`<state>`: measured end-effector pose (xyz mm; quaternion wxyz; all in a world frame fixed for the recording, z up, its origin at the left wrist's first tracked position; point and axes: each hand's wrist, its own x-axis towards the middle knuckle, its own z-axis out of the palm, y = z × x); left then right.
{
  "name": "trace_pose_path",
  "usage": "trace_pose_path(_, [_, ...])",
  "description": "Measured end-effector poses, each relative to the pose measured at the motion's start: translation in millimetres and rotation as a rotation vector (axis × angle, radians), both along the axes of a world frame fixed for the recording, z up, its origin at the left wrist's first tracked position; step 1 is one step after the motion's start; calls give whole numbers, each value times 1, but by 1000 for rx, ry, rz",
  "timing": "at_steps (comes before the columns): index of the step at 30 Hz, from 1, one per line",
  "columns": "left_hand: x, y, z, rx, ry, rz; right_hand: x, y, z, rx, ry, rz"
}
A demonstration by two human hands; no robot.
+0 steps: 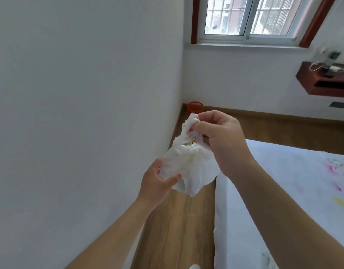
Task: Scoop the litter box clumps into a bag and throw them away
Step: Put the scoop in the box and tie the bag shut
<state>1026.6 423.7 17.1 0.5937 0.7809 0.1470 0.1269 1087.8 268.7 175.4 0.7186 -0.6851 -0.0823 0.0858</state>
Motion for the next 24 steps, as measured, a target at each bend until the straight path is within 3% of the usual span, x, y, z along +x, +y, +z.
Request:
trace_pose_path(12, [232,42,7,-41,-10,-5,224,46,9,-47,-19,-31])
trace_pose_path(24, [485,62,-11,-46,1,-180,451,57,-7,-21,-9,-203])
